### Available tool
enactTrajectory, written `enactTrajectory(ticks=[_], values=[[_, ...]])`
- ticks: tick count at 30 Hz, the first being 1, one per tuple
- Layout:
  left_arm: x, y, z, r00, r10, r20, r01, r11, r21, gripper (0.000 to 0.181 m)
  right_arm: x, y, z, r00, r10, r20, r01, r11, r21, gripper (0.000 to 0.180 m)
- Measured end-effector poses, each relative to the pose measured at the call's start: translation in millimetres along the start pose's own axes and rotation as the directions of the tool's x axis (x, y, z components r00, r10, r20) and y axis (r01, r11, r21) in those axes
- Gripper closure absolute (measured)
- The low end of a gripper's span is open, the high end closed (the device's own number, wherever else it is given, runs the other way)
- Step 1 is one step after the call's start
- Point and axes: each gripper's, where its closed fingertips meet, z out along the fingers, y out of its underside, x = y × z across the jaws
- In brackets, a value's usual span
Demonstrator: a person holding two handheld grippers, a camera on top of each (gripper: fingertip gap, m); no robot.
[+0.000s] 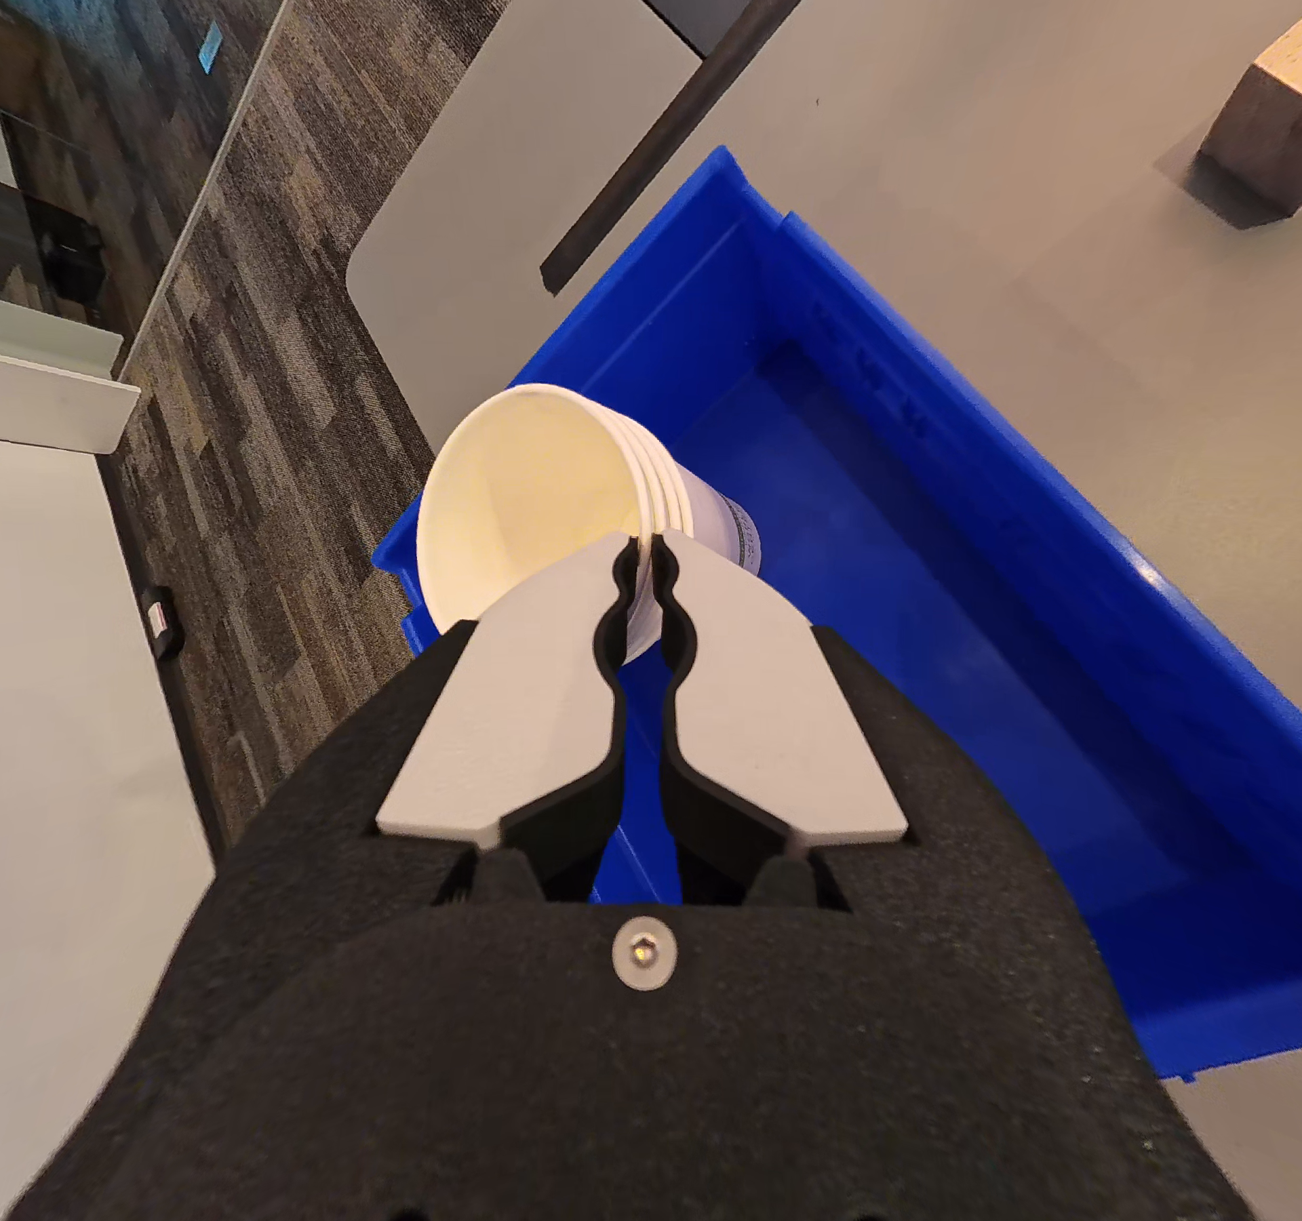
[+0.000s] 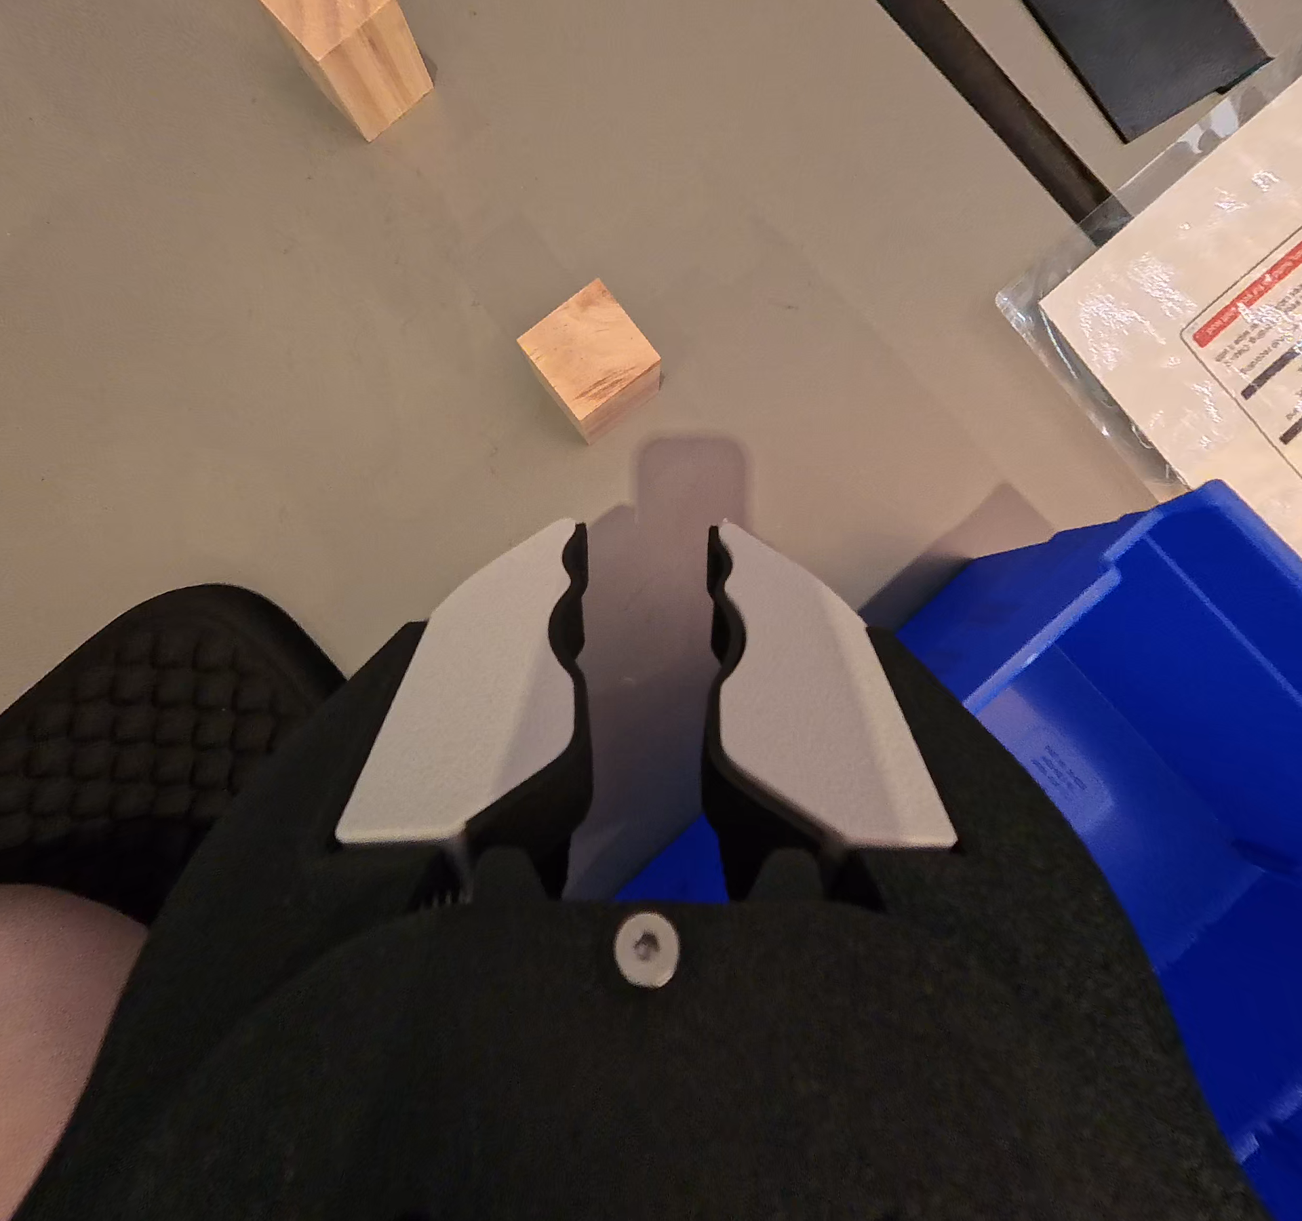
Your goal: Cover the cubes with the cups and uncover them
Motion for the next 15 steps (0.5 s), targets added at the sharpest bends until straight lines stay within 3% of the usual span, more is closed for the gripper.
enactTrajectory(ticks=[1, 15], values=[[-0.1, 0.0, -0.2, 1.000, 0.004, 0.003, -0.004, 1.000, -0.002, 0.177, -0.1, 0.3, 0.2, 1.000, 0.000, 0.001, 0.000, 1.000, -0.001, 0.148], [-14.3, -16.2, -23.8, 0.997, 0.027, 0.076, -0.030, 0.999, 0.045, 0.178, -2.2, 2.4, 2.6, 1.000, 0.002, 0.021, -0.002, 1.000, -0.010, 0.148]])
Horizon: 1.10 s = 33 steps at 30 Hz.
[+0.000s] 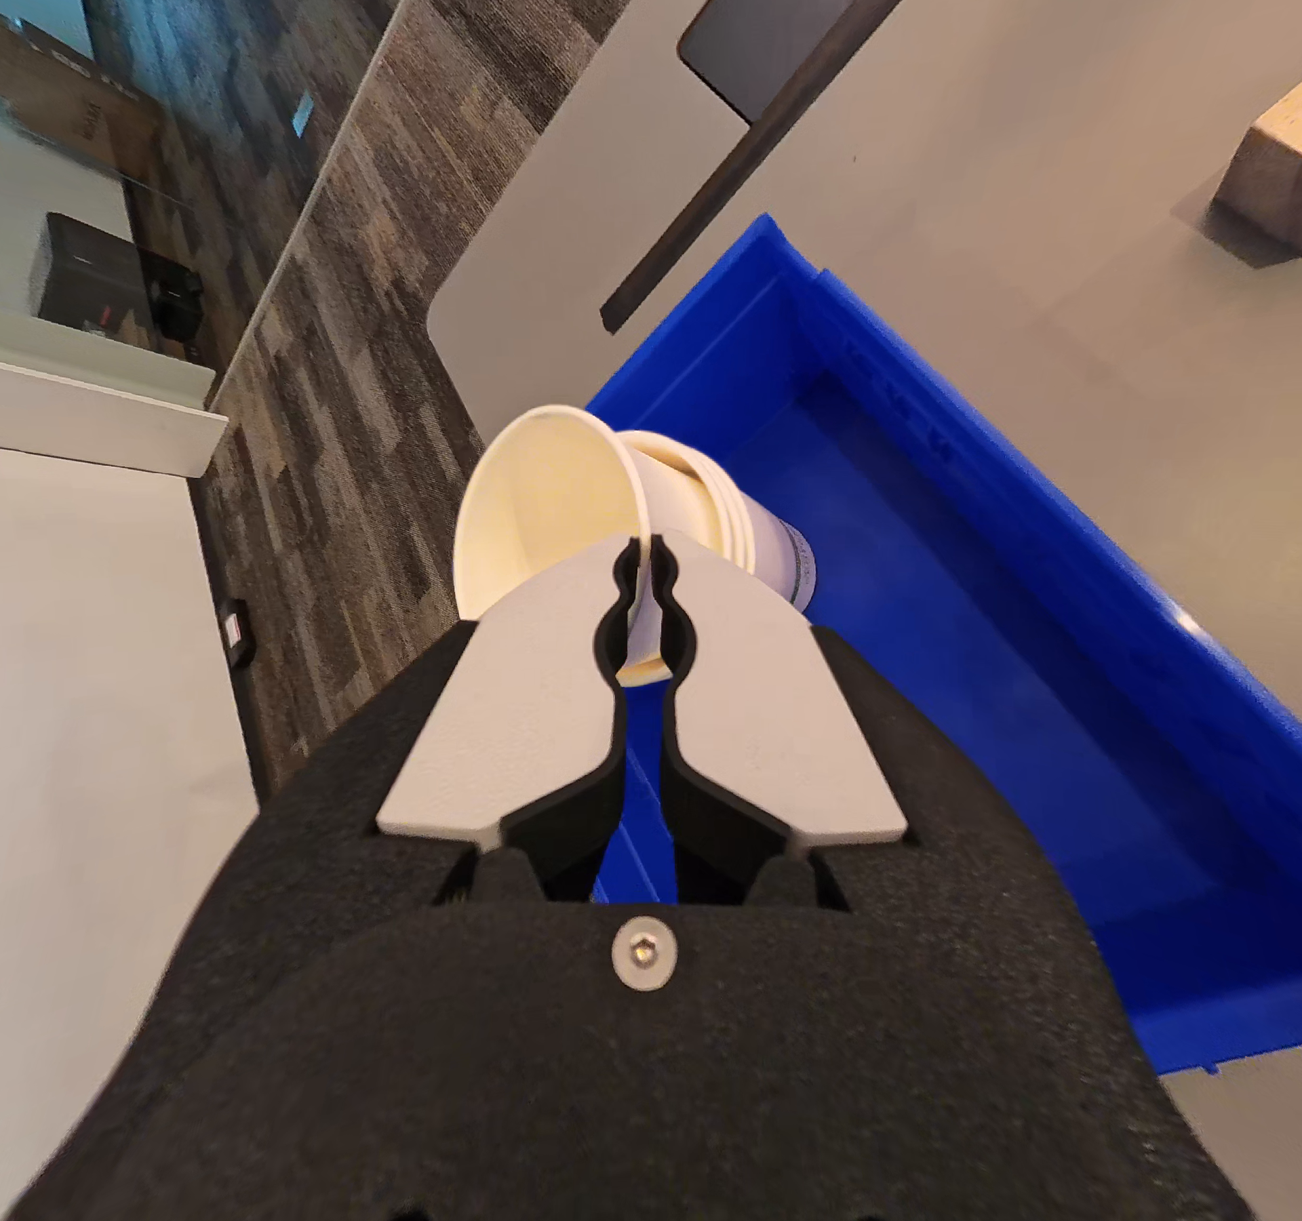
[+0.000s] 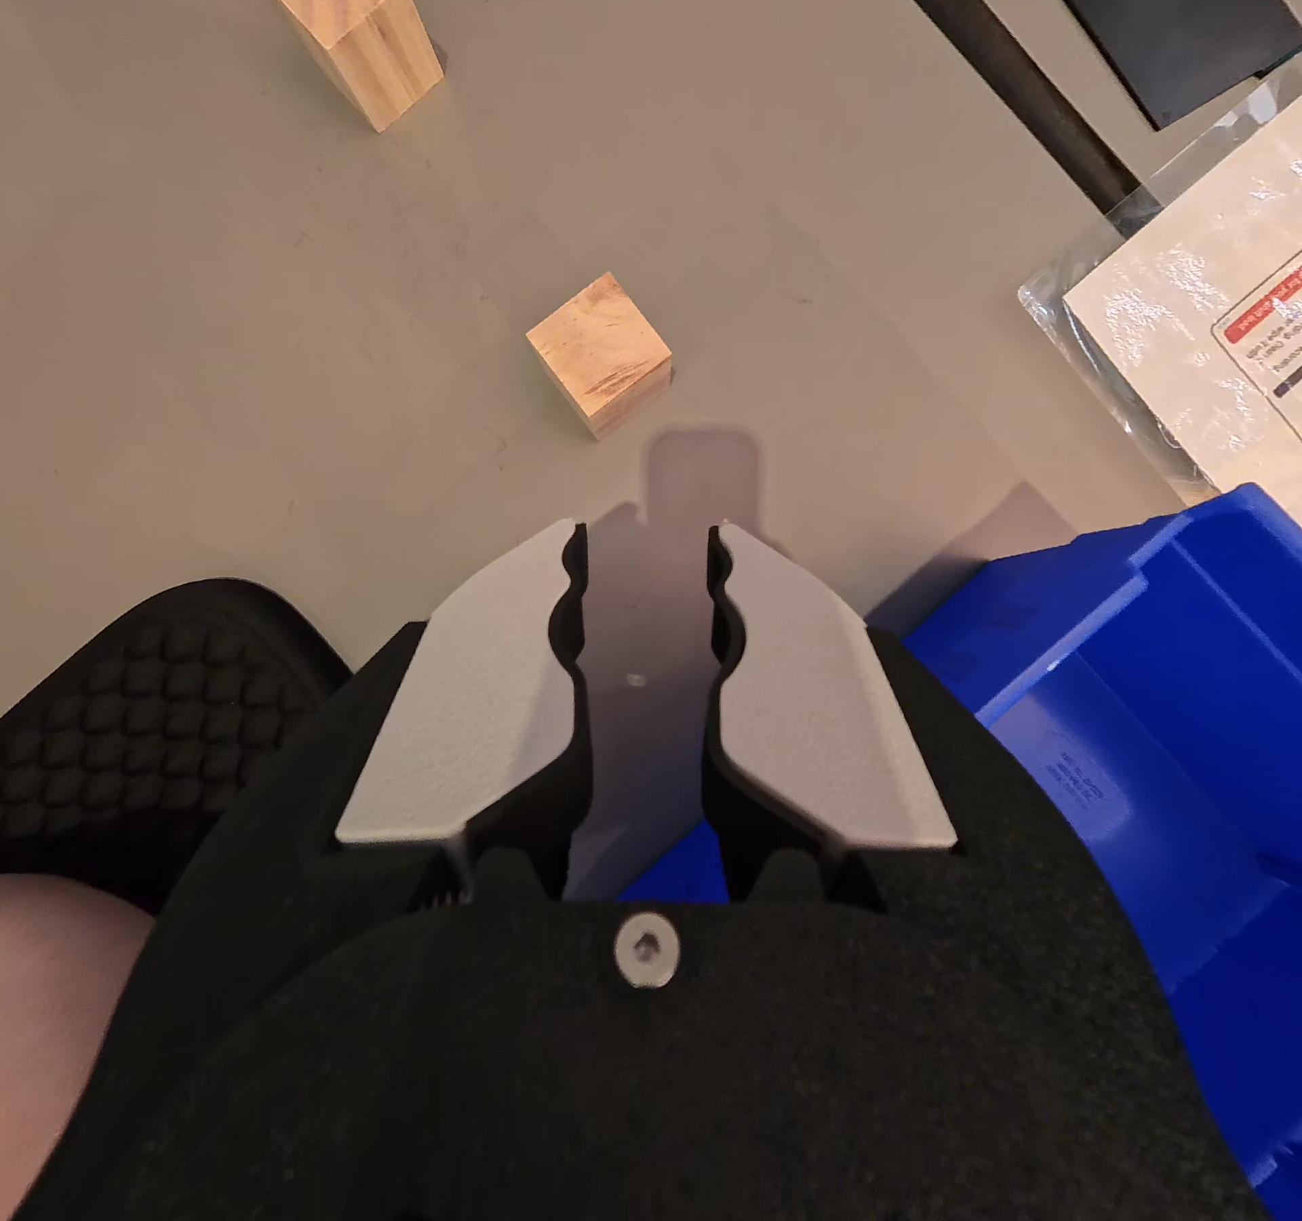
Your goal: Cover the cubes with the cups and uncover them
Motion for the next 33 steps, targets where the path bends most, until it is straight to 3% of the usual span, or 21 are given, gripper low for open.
enactTrajectory(ticks=[11, 18, 23, 27, 30, 33], values=[[-24.9, -38.4, -57.2, 0.993, 0.052, 0.102, -0.059, 0.996, 0.067, 0.178, 0.3, -6.0, 0.2, 1.000, -0.011, -0.009, 0.011, 1.000, 0.015, 0.148], [-20.4, -95.7, -122.2, 0.993, 0.045, 0.109, -0.069, 0.971, 0.230, 0.178, -7.0, -33.0, -5.1, 0.996, -0.083, -0.037, 0.086, 0.993, 0.086, 0.148], [20.8, -146.0, -154.9, 0.997, 0.069, 0.028, -0.074, 0.929, 0.362, 0.178, -41.5, -90.7, -8.4, 0.973, -0.229, -0.030, 0.230, 0.946, 0.230, 0.147], [70.5, -177.4, -160.2, 0.992, 0.111, -0.064, -0.075, 0.908, 0.412, 0.178, -104.3, -165.9, -10.0, 0.929, -0.369, 0.003, 0.327, 0.828, 0.456, 0.137], [111.9, -197.5, -158.7, 0.978, 0.163, -0.129, -0.089, 0.889, 0.449, 0.178, -171.5, -222.3, -15.9, 0.903, -0.414, 0.115, 0.239, 0.706, 0.667, 0.124], [149.2, -213.6, -155.6, 0.958, 0.232, -0.168, -0.126, 0.869, 0.479, 0.178, -226.3, -253.2, -11.1, 0.880, -0.424, 0.216, 0.117, 0.633, 0.765, 0.103]])
